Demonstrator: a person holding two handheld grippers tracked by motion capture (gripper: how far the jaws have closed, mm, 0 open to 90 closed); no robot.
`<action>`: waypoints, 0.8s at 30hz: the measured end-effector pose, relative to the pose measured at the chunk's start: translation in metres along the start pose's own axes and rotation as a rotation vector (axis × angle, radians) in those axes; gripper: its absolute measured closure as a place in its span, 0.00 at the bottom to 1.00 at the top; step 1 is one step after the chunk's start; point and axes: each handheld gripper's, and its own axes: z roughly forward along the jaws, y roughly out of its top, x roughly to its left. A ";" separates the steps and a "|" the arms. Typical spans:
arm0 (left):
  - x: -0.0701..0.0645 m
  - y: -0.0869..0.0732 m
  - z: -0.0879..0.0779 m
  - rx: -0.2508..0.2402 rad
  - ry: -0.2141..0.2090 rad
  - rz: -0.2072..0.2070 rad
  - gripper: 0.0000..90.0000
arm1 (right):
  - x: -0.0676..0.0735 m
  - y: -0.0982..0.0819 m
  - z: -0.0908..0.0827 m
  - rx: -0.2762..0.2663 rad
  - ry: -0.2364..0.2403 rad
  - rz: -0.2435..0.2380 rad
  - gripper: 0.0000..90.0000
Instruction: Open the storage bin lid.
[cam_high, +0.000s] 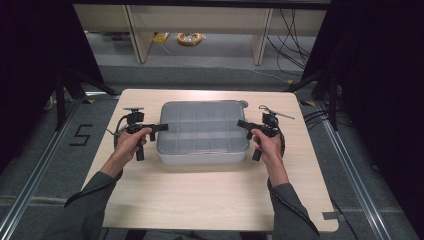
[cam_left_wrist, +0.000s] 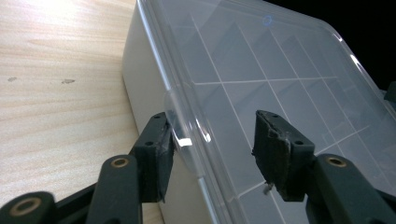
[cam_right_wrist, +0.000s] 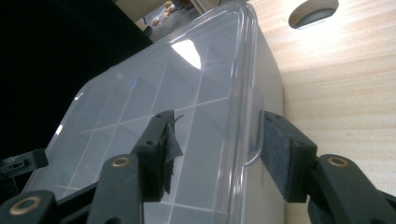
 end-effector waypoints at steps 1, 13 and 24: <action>-0.001 0.001 -0.001 0.001 0.000 0.004 0.53 | 0.000 0.000 0.000 0.000 0.000 0.000 0.55; -0.010 0.005 -0.017 -0.065 -0.005 0.028 0.58 | 0.019 0.005 -0.017 -0.056 0.011 -0.008 0.60; -0.029 0.007 -0.049 -0.144 -0.019 0.113 0.69 | 0.027 0.009 -0.042 -0.153 0.046 -0.103 0.68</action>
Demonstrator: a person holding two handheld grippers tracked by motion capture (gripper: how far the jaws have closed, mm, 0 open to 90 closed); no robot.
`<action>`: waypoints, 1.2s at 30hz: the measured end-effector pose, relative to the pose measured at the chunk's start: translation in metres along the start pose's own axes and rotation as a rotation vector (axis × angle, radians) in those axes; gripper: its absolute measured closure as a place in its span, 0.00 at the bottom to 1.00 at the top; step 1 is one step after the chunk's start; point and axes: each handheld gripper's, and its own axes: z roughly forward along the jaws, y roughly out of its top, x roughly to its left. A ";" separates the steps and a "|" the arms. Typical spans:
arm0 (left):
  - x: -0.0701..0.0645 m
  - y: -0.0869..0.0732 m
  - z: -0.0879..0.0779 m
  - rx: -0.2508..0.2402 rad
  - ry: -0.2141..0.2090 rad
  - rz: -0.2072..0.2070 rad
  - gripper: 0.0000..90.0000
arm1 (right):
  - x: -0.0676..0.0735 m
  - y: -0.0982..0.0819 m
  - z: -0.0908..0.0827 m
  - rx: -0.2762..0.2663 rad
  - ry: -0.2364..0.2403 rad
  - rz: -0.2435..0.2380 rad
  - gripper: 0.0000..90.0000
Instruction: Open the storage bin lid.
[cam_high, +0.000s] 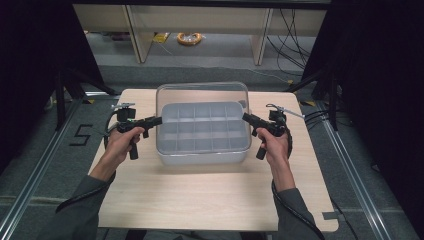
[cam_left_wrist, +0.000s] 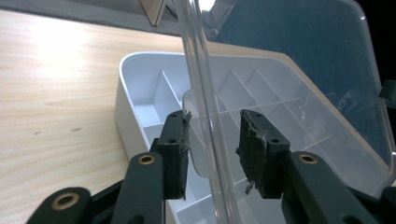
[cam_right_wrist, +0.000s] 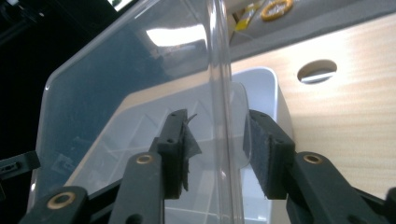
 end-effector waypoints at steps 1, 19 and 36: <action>-0.001 0.000 -0.002 -0.004 -0.005 0.017 0.70 | 0.004 0.000 -0.002 0.000 0.002 0.018 0.68; -0.023 -0.009 -0.025 -0.024 -0.056 0.048 0.71 | 0.010 -0.009 -0.035 -0.028 0.002 0.024 0.70; -0.035 -0.037 -0.045 -0.004 -0.069 0.069 0.72 | 0.014 -0.033 -0.066 -0.011 0.018 0.023 0.71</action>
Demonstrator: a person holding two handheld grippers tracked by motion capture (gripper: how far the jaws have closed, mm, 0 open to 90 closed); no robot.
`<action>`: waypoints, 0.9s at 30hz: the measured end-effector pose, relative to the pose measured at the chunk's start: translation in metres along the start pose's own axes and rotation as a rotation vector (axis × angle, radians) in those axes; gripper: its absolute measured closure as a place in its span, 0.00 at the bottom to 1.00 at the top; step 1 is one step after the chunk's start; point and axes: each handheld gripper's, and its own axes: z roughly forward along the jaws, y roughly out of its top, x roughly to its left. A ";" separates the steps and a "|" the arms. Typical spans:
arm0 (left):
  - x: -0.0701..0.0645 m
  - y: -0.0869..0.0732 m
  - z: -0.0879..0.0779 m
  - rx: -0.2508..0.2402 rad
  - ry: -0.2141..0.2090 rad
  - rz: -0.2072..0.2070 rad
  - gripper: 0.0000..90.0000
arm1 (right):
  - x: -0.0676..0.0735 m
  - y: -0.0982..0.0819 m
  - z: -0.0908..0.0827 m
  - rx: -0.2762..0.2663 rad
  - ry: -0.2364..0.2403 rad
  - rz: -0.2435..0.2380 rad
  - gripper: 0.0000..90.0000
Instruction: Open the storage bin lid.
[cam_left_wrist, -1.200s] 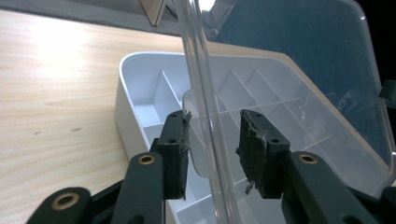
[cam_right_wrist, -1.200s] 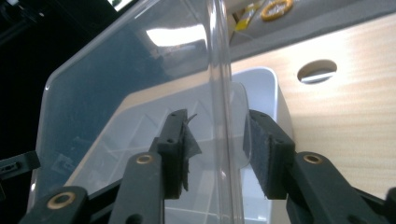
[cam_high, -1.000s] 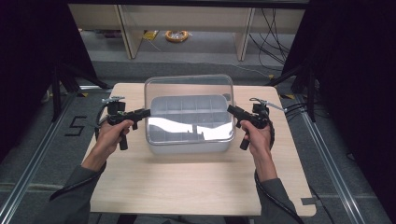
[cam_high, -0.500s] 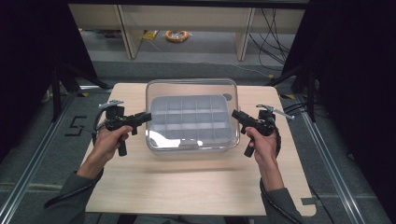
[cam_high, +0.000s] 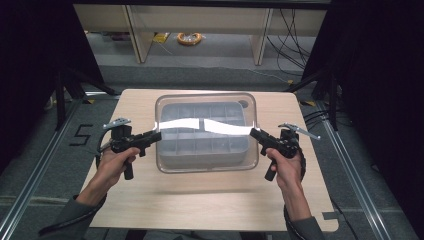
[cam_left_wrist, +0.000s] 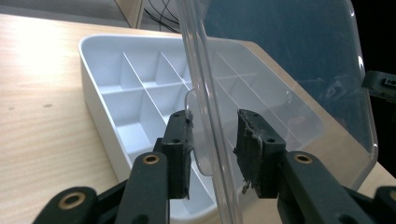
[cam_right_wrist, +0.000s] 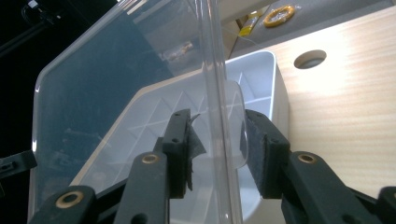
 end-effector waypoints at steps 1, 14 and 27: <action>-0.001 -0.002 0.000 0.002 0.001 -0.001 0.72 | 0.000 0.000 0.000 0.000 0.000 0.000 0.71; -0.016 -0.044 -0.018 0.075 -0.052 0.029 0.71 | -0.004 -0.042 -0.039 0.028 0.001 0.025 0.71; -0.004 -0.073 -0.028 0.114 -0.059 -0.016 0.71 | 0.000 -0.069 -0.043 0.090 0.016 0.052 0.71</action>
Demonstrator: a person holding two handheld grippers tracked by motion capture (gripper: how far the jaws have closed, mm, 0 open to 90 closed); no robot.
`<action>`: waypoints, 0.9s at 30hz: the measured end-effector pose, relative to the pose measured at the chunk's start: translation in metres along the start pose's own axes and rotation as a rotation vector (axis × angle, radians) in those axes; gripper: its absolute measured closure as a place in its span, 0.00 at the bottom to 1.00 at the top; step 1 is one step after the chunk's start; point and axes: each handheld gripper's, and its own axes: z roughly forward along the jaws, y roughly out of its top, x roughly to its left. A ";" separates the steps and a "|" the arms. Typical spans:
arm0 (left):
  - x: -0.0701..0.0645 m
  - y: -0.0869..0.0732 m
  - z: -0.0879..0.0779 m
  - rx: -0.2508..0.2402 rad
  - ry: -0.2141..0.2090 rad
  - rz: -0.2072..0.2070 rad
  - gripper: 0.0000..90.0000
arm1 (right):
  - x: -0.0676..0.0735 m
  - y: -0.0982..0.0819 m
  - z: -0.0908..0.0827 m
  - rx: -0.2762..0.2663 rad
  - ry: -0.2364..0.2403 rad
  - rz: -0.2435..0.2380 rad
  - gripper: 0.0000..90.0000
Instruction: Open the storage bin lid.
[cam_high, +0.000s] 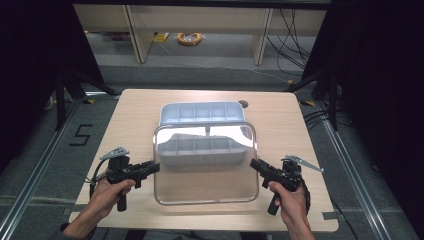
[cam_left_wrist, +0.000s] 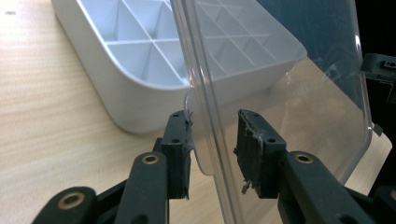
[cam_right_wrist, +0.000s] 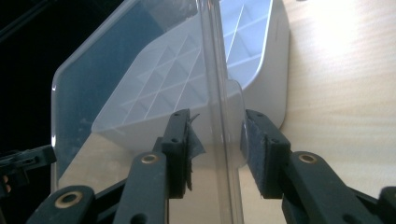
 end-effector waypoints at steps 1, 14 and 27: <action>0.000 -0.003 0.000 0.002 0.004 0.002 0.71 | 0.001 -0.003 0.000 0.006 0.014 0.026 0.71; -0.002 -0.030 -0.008 0.046 -0.014 -0.002 0.70 | -0.001 -0.029 -0.009 0.032 0.006 0.008 0.70; -0.003 -0.048 -0.008 0.080 0.002 0.001 0.69 | 0.000 -0.053 -0.014 0.077 -0.015 0.039 0.68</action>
